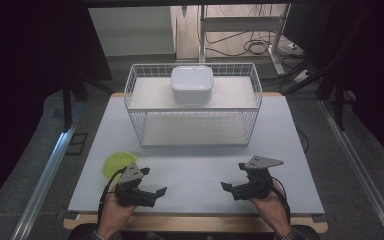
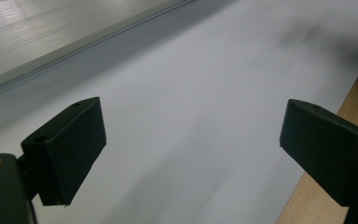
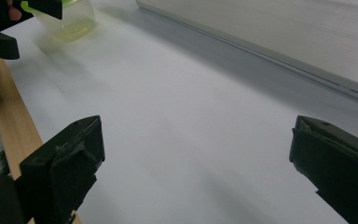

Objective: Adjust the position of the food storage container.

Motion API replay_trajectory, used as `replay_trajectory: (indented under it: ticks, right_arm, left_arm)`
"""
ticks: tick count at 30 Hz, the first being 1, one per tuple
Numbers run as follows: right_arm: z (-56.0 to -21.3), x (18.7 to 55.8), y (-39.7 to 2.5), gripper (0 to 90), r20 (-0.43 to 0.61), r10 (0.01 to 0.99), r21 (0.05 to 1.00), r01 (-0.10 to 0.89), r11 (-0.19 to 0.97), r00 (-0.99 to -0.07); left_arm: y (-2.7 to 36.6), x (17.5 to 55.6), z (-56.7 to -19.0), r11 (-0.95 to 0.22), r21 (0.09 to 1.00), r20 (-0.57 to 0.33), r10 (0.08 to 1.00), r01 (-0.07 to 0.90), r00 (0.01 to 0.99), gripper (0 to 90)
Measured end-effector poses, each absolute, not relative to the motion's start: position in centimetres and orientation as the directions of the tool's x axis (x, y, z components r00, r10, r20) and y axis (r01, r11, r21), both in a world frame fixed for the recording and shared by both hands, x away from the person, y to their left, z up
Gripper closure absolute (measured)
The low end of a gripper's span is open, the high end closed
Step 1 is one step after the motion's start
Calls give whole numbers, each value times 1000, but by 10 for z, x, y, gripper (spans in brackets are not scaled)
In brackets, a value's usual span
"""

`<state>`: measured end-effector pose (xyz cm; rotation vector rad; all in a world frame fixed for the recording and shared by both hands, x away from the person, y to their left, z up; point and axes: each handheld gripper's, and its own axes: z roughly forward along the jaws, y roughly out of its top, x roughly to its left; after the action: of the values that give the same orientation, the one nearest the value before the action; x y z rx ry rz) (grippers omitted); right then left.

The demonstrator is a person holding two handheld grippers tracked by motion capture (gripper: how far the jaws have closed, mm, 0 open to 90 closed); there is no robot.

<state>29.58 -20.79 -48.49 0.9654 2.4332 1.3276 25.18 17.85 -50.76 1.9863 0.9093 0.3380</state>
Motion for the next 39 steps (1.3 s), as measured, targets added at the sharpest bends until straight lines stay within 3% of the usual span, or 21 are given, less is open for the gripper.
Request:
replay_trajectory:
  ticks: [3,8,15,23,30,39]
  right_arm:
    - [-486,296,-207,39,119,634,807,446,387,-764]
    - [-489,298,-204,43,110,623,801,441,406,-774]
    - [-490,299,-203,50,101,622,797,437,416,-776]
    - [-494,299,-200,55,99,617,784,443,435,-781]
    - [-496,300,-200,60,101,616,774,450,444,-781]
    - [-498,300,-198,70,90,615,760,453,466,-784]
  left_arm:
    - [183,255,-506,-334,814,-101,725,476,681,67]
    - [190,259,-501,-325,808,-82,765,492,639,167]
    - [215,263,-493,-286,821,-88,791,493,605,521]
    - [264,264,-485,-176,850,-109,864,497,492,896]
    - [306,264,-491,-103,846,-110,926,523,360,898]
    - [329,271,-511,-86,798,-88,962,596,257,897]
